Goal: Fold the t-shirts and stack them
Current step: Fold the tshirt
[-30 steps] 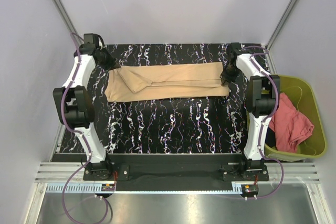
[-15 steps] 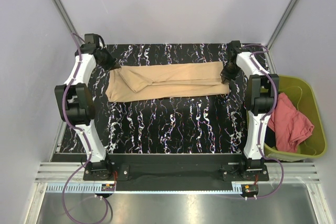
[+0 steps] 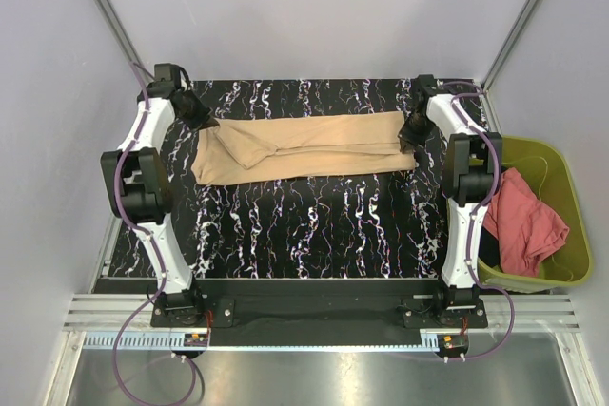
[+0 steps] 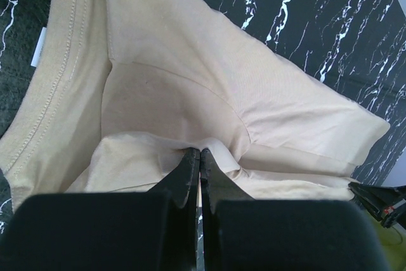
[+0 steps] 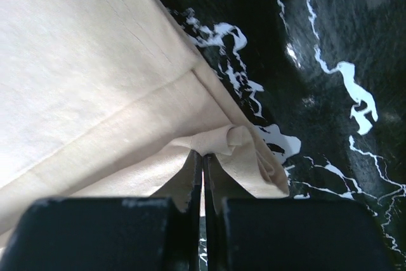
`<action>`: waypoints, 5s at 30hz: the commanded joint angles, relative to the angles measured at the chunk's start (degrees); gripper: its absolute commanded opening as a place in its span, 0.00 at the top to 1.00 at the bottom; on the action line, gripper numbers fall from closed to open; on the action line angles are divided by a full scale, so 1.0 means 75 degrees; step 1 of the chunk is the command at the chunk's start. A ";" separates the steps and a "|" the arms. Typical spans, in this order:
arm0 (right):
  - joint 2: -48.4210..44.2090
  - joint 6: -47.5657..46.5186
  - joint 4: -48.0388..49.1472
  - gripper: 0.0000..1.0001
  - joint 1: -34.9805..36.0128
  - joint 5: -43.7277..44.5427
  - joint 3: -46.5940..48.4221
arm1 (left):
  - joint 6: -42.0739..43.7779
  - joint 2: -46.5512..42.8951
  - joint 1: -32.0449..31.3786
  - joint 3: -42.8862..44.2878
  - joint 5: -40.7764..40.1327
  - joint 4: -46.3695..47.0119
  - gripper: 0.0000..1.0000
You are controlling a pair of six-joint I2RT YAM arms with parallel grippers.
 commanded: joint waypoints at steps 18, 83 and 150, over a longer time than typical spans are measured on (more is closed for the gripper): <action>-0.1295 -0.0512 0.0391 0.37 -0.0052 -0.0903 -0.0620 | 0.0119 0.0413 0.0056 0.0339 0.0189 0.0486 1.00; -0.1507 -0.1039 0.0884 0.52 -0.0017 -0.1573 -0.1513 | 0.0940 -0.0958 0.0243 -0.2029 0.0154 -0.0475 0.66; -0.2936 -0.1121 0.0943 0.48 -0.0286 -0.2030 -0.2989 | -0.1943 0.0671 -0.1175 -0.1620 0.1713 0.1693 0.95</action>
